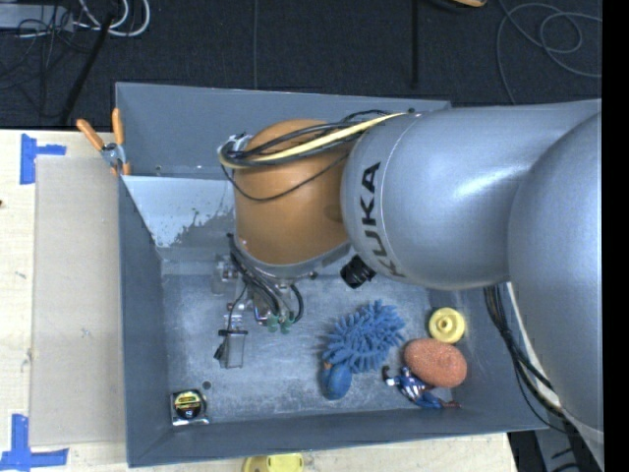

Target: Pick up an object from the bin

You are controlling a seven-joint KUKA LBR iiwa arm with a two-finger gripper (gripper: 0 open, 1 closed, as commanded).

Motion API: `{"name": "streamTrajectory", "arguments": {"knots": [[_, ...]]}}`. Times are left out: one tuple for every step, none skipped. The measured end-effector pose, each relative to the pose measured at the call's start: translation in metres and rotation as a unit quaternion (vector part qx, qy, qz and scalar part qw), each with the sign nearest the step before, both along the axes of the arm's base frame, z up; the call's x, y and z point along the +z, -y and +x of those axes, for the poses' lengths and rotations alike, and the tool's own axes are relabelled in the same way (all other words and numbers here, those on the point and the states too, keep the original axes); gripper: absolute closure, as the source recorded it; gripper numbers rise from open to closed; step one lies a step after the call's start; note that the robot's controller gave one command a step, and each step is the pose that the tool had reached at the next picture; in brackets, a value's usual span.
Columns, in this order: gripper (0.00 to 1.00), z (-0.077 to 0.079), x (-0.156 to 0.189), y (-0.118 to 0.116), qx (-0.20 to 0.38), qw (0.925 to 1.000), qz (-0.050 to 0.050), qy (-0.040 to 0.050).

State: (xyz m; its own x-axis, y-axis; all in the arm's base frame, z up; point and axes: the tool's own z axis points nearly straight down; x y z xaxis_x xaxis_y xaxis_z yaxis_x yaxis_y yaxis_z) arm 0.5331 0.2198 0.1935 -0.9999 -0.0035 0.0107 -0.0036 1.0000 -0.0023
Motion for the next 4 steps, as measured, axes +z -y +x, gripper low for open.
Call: {"name": "streamTrajectory", "arguments": {"knots": [[0.0,0.002,0.005,0.001,-0.002,1.0,0.001,0.0039],[0.0,0.037,-0.012,0.016,-0.008,0.9999,0.002,0.0066],[0.0,0.052,-0.004,0.034,-0.023,0.9997,0.001,0.0044],[0.0,0.006,0.025,0.081,-0.023,0.9997,0.0,0.0024]]}}
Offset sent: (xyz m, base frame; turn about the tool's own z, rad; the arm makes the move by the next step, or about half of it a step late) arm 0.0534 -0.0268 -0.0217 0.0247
